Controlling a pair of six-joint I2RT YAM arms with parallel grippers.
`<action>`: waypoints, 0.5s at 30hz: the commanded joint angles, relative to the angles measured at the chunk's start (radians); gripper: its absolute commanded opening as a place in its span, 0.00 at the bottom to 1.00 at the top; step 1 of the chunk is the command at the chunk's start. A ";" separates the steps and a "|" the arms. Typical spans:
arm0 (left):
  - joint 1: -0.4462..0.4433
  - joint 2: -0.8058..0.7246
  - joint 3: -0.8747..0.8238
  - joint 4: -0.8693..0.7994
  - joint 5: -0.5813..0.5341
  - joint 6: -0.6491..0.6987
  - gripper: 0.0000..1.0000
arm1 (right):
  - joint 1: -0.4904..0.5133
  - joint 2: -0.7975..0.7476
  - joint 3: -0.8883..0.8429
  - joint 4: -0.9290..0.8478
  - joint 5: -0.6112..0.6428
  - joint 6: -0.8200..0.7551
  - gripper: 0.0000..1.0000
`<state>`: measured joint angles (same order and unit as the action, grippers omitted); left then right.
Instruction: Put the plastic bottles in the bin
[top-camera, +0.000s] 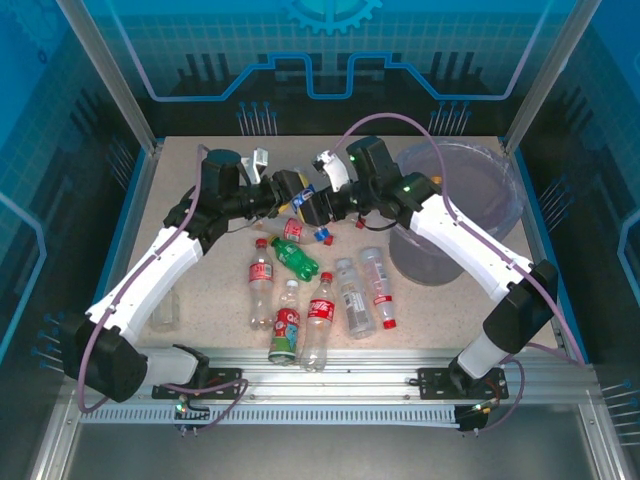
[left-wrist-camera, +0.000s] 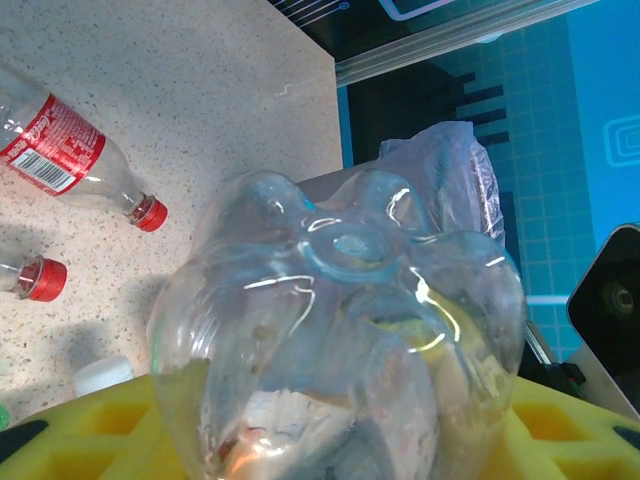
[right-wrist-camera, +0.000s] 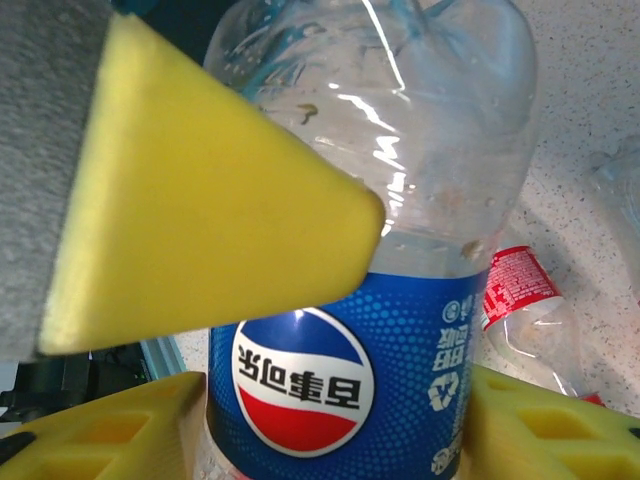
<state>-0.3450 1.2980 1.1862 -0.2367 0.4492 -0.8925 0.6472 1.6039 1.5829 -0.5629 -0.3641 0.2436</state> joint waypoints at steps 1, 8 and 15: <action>-0.003 0.004 0.011 0.066 0.039 -0.024 0.60 | -0.035 -0.014 -0.009 0.030 -0.019 0.010 0.59; 0.058 -0.020 -0.021 0.122 0.069 -0.058 0.80 | -0.078 -0.048 0.040 -0.008 -0.006 -0.012 0.57; 0.212 -0.144 -0.101 0.052 0.115 -0.021 0.88 | -0.214 -0.156 0.084 -0.106 0.041 -0.048 0.57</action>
<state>-0.1757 1.2144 1.0966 -0.1413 0.5179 -0.9424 0.4896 1.5349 1.6066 -0.6147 -0.3473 0.2260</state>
